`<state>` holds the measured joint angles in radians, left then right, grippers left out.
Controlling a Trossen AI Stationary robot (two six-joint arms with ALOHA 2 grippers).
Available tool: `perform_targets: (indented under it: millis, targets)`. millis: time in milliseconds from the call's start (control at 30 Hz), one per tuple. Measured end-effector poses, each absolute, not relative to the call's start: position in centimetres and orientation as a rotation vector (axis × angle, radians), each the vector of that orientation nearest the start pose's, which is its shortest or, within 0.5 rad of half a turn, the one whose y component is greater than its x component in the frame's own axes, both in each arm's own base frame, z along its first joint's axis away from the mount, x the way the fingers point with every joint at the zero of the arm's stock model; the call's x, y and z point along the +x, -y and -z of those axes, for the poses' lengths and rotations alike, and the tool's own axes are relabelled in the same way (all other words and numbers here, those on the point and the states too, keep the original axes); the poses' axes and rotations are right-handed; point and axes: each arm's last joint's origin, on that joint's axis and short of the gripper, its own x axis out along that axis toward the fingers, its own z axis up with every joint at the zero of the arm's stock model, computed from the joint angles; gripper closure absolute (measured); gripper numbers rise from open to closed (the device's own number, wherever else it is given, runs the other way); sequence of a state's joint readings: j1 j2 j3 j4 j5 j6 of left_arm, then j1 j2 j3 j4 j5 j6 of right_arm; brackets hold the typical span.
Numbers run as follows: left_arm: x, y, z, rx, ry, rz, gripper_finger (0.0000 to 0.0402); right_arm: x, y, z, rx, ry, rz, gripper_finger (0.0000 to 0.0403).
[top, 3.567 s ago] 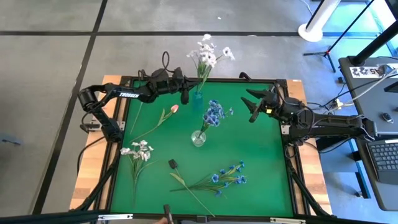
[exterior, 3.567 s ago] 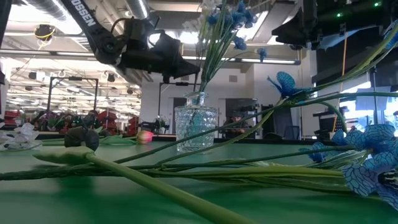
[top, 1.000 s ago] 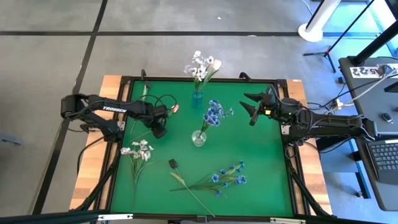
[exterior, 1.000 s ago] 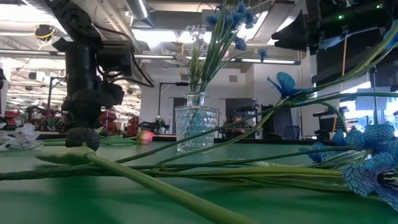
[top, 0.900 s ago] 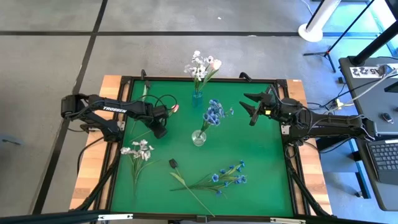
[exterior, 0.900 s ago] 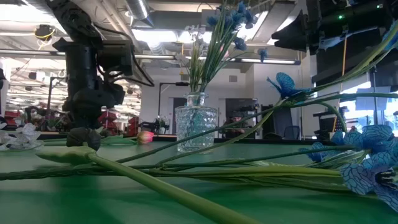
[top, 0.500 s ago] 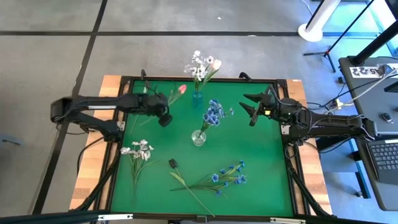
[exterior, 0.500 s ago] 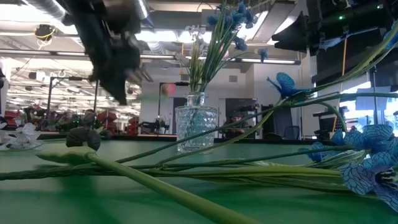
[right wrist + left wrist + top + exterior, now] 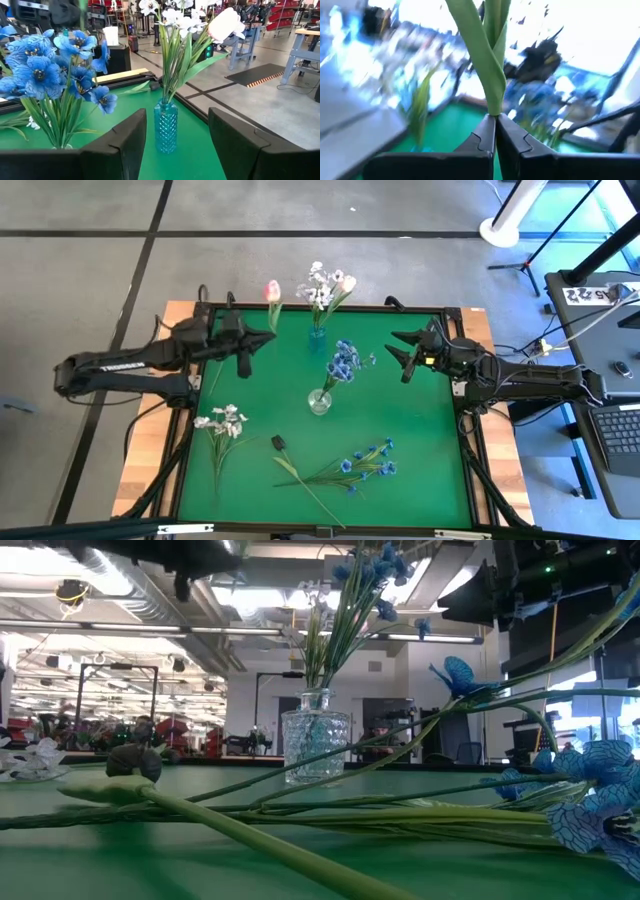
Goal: Sort flowers into vase by color
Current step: Put the pink tulip into the blue vase
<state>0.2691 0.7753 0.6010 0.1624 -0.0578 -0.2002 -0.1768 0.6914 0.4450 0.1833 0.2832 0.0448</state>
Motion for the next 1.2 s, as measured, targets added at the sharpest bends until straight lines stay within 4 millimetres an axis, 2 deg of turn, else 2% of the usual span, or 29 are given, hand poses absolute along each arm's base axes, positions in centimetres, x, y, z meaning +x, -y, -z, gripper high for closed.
perform_targets:
  millis: [233, 367, 600, 867, 1200]
  targets:
    - [18.3, -5.2, -27.3, -0.081, 0.298, -0.269, 0.0401, 16.0, 3.7, -26.4, 0.042, -0.051, 0.461, 0.0194]
    - [19.0, -5.6, -26.8, -0.055, 0.376, -0.186, 0.0401, 16.0, 3.7, -26.4, 0.042, -0.051, 0.461, 0.0194]
    - [21.5, -7.1, -26.5, -0.012, 0.338, -0.215, 0.0401, 16.0, 3.7, -26.4, 0.042, -0.051, 0.473, 0.0194]
    - [24.8, -9.5, -27.6, 0.081, 0.338, -0.275, 0.0401, 16.0, 3.7, -26.4, 0.042, -0.052, 0.474, 0.0194]
    - [28.1, -12.2, -26.3, 0.081, 0.266, -0.297, 0.0401, 16.0, 3.7, -26.3, 0.041, -0.064, 0.475, 0.0194]
